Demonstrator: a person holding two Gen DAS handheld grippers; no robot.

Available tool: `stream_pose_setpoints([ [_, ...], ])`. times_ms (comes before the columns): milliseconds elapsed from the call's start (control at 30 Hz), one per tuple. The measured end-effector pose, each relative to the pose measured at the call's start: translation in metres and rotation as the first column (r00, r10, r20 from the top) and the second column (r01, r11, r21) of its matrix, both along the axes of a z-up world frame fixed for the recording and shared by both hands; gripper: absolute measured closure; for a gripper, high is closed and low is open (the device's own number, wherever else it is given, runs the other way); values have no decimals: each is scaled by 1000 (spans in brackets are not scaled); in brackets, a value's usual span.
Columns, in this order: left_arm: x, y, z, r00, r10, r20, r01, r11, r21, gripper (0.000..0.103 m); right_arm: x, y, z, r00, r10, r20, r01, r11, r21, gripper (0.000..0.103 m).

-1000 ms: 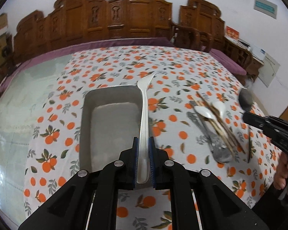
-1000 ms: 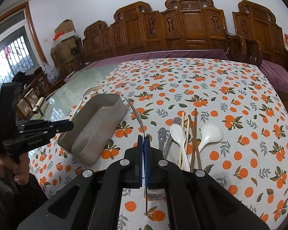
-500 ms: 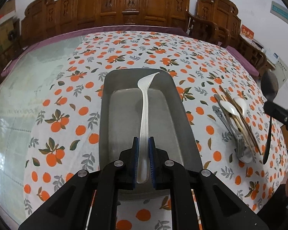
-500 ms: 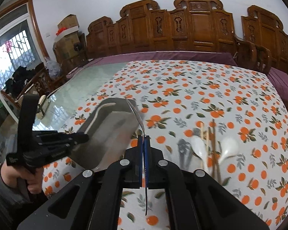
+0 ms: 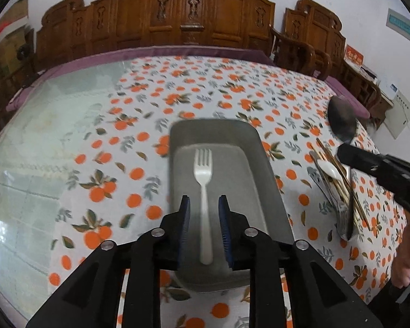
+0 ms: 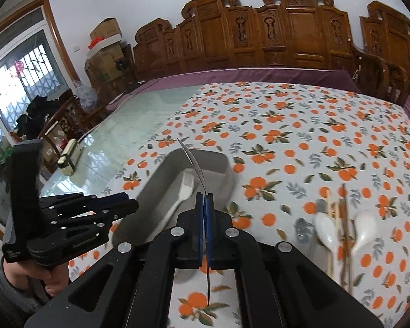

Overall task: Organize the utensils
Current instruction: 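Carry the fork over the grey tray and open the left tool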

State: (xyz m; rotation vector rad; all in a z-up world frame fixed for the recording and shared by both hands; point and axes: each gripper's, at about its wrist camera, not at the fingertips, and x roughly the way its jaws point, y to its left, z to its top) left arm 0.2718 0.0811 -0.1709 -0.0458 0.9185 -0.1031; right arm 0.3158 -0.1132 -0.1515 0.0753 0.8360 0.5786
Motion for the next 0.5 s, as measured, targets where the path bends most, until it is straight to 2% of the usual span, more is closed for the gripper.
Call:
stream_pose_setpoints([
  [167, -7, 20, 14, 999, 28, 44, -28, 999, 16, 59, 14, 28, -9, 999, 19, -30, -18, 1000, 15, 101],
  [300, -10, 35, 20, 996, 61, 60, -63, 998, 28, 51, 24, 46, -18, 998, 31, -62, -29, 999, 37, 101],
  [500, -8, 53, 21, 993, 99, 60, -100, 995, 11, 48, 32, 71, -36, 994, 37, -101, -35, 999, 30, 101],
])
